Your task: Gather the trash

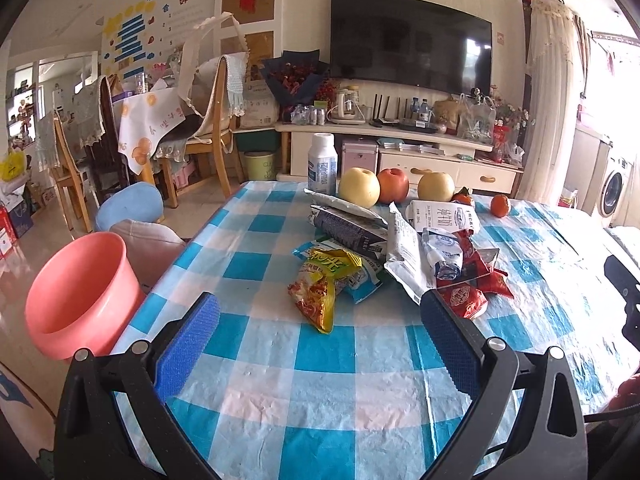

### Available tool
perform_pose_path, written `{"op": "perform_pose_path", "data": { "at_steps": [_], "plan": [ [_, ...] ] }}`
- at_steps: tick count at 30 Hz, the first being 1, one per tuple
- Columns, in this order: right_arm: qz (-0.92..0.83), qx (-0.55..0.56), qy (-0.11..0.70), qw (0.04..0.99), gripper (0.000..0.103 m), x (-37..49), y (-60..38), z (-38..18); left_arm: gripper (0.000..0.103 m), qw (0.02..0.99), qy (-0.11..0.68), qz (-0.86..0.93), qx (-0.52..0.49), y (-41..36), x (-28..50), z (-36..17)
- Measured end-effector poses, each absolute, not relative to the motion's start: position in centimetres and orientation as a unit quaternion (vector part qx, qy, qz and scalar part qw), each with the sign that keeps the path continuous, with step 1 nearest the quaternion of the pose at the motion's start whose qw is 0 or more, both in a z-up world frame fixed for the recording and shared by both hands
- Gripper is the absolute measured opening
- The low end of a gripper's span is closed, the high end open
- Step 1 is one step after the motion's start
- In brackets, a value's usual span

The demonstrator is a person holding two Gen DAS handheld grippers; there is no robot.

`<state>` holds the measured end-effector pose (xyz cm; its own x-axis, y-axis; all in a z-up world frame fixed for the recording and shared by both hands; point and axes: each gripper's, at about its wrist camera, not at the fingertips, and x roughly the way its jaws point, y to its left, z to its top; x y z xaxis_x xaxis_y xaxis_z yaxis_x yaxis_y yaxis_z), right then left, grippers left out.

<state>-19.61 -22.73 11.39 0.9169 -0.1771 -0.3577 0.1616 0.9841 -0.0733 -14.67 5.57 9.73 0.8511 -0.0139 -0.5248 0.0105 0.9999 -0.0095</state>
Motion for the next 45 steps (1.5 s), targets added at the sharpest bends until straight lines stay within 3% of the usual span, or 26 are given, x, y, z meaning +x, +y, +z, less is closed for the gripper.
{"op": "perform_pose_path", "data": {
  "at_steps": [20, 45],
  "plan": [
    [-0.093, -0.029, 0.199, 0.975, 0.1, -18.2, -23.8, 10.6, 0.099, 0.959, 0.282, -0.012, -0.005, 4.7, -14.0, 8.6],
    [-0.046, -0.003, 0.274, 0.961, 0.1, -14.7, -24.6, 9.0, 0.099, 0.955, 0.291, -0.064, -0.009, 3.0, -12.2, 8.5]
  ]
}}
